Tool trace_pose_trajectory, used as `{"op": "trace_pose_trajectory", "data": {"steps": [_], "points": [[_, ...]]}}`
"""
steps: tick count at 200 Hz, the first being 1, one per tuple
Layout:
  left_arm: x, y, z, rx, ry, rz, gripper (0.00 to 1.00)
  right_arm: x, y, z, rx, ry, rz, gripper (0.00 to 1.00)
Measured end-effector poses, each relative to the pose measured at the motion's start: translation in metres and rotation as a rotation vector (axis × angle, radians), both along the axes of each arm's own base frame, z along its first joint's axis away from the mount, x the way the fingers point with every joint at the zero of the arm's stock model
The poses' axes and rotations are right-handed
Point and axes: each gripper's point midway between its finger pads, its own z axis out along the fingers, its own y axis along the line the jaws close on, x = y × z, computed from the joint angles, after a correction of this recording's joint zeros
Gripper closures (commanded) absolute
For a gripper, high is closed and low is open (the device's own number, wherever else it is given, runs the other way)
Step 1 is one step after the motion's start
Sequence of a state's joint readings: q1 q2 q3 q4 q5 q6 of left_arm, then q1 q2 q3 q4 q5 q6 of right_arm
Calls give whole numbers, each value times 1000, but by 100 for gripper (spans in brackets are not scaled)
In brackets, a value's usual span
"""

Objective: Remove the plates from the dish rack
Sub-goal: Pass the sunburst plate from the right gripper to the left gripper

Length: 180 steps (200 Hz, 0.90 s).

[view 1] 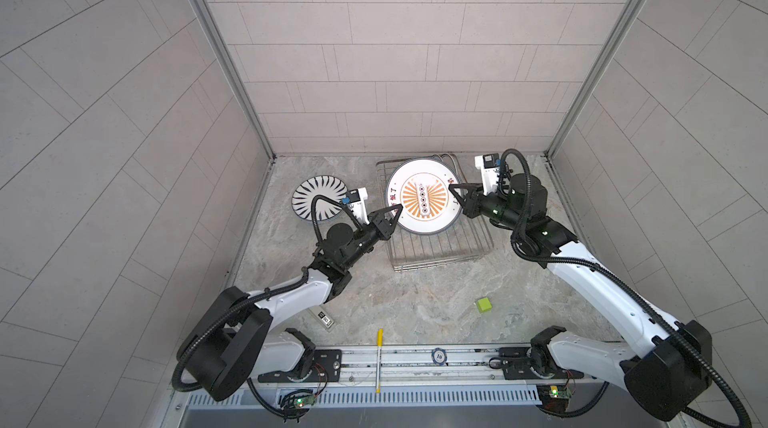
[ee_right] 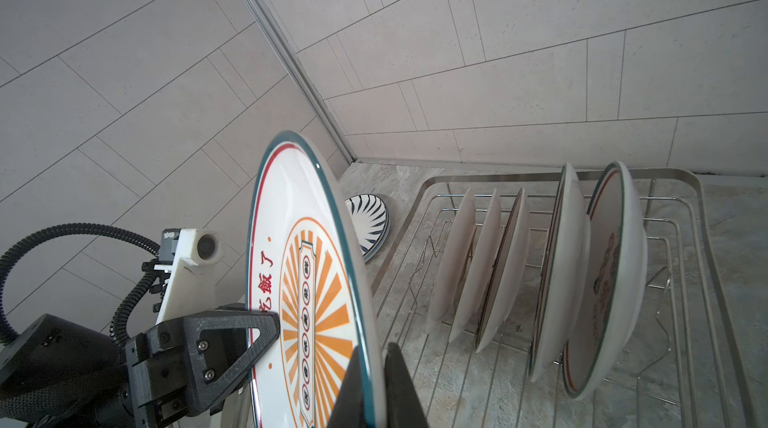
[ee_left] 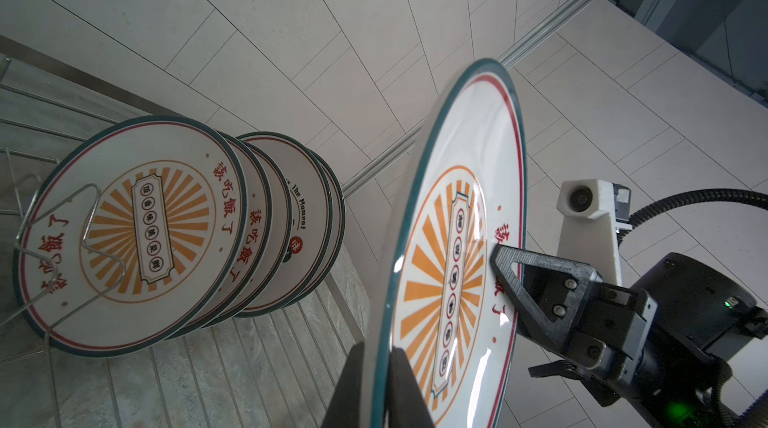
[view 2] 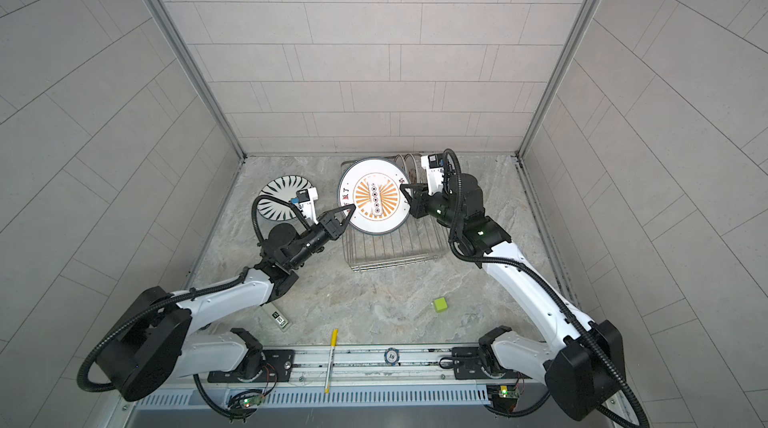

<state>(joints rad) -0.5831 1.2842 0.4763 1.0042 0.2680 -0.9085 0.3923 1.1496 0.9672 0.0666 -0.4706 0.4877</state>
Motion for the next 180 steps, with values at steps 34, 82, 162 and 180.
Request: {"op": "trace_pose_trajectory", "data": {"steps": [34, 82, 162, 180], "points": [[1, 2, 1, 6, -4, 16, 100, 4, 0, -7, -9, 9, -10, 79], [1, 5, -1, 45, -26, 40, 100, 5, 0, -28, -37, 60, -19, 46], [2, 9, -4, 66, -20, 62, 100, 9, -11, -38, -84, 95, -88, 0], [3, 10, -5, 68, -13, 62, 100, 10, -14, -41, -93, 102, -105, 1]]}}
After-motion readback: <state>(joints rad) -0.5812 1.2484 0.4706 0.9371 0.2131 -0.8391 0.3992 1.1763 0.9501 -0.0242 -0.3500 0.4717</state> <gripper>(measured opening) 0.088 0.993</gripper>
